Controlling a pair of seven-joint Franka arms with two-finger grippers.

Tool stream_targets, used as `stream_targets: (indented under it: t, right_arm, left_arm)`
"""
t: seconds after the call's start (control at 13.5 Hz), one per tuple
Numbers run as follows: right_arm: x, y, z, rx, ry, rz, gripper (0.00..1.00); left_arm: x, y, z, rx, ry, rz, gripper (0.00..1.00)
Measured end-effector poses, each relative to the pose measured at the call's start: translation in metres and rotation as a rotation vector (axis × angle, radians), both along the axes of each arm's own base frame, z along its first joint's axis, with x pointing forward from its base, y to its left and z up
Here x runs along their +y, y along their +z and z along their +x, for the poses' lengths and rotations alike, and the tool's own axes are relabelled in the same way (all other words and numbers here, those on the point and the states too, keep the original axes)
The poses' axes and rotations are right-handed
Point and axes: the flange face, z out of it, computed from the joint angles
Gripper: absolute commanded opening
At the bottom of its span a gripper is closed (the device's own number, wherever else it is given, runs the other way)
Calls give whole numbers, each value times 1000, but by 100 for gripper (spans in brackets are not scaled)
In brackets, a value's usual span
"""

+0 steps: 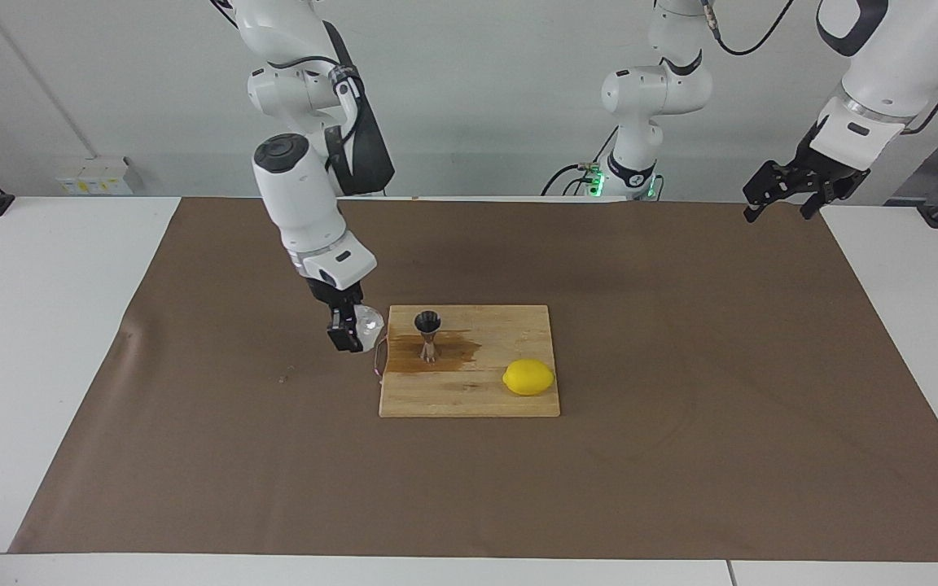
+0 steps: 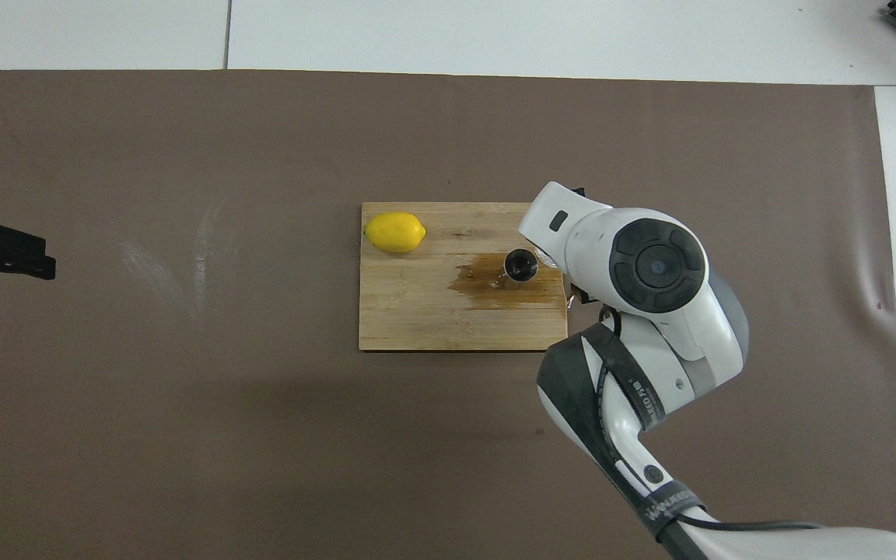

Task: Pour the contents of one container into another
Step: 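Carry the white cup back with the right gripper and lower it to the table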

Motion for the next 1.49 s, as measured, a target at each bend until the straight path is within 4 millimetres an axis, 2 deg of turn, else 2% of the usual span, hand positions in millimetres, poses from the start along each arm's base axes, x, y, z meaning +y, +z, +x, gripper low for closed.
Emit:
stream_targets:
  t: [0.37,0.67,0.82,0.97,1.26,1.34,1.41,1.49]
  right_arm:
    - [-77,-17,0,83,-69,87,36]
    - [-135,-62,-15,116,-88,196,36]
    - [-146,-83,-19,102,-83,222,37]
    - [-148,-103,-21,101,-80,249,40]
    - [-164,-153,-22,73,-46,296,44]
    - [-166,-157,-22,72,-44,299,56]
    - [-167,-157,-22,69,-44,299,100]
    - [-168,-156,-21,67,-45,297,100]
  left_arm:
    - [0,0,0,0,0,0,100]
    - [0,0,0,0,0,0,100]
    - [0,0,0,0,0,0,100]
    - [0,0,0,1,0,0,100]
    - [0,0,0,1,0,0,100]
    - [0,0,0,1,0,0,100]
    - [0,0,0,1,0,0,100]
    - [0,0,0,1,0,0,100]
